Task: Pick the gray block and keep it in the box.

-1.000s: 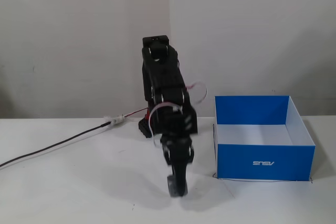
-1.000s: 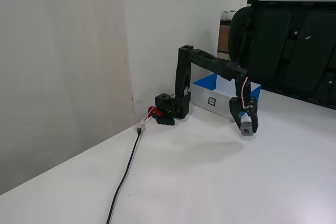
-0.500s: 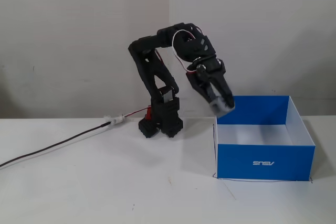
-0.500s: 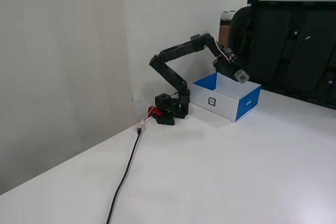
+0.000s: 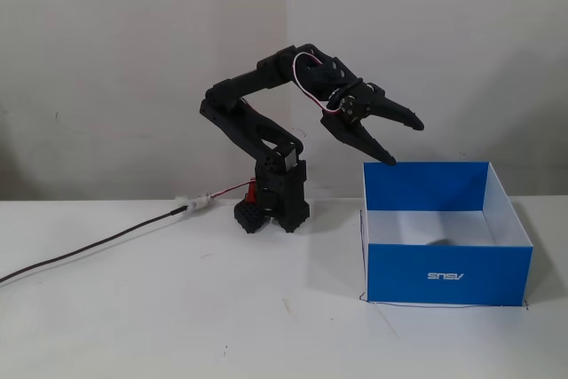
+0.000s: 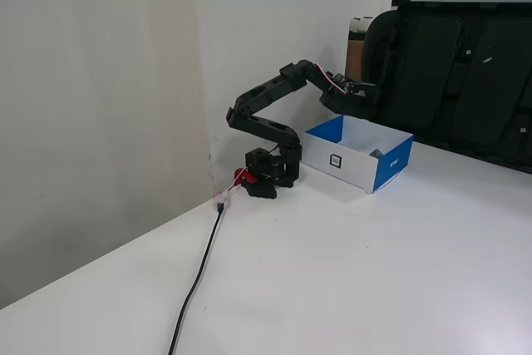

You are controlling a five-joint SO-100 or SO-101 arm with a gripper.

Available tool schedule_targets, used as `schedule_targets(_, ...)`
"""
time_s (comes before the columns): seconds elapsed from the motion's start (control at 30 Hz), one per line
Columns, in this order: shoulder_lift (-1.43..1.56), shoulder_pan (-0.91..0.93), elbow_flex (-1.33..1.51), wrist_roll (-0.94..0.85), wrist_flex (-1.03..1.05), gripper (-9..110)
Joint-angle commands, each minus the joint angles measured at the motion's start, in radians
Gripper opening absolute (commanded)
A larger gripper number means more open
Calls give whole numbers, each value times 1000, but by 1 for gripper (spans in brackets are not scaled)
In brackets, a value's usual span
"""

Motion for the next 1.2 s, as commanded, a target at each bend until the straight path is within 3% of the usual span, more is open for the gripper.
schedule_targets(0.0, 21, 12, -15, 9, -20, 33)
schedule_targets(0.07, 21, 38, -29, 9, -14, 27)
schedule_targets(0.17, 21, 163, -67, 9, -15, 0)
schedule_targets(0.43, 11, 663, -118, -6, -81, 0)
schedule_targets(0.67, -9, 905, -21, -49, -265, 0)
schedule_targets(0.9, 14, 1026, 127, -112, -460, 0)
schedule_targets(1.17, 431, 997, 474, -155, -514, 0)
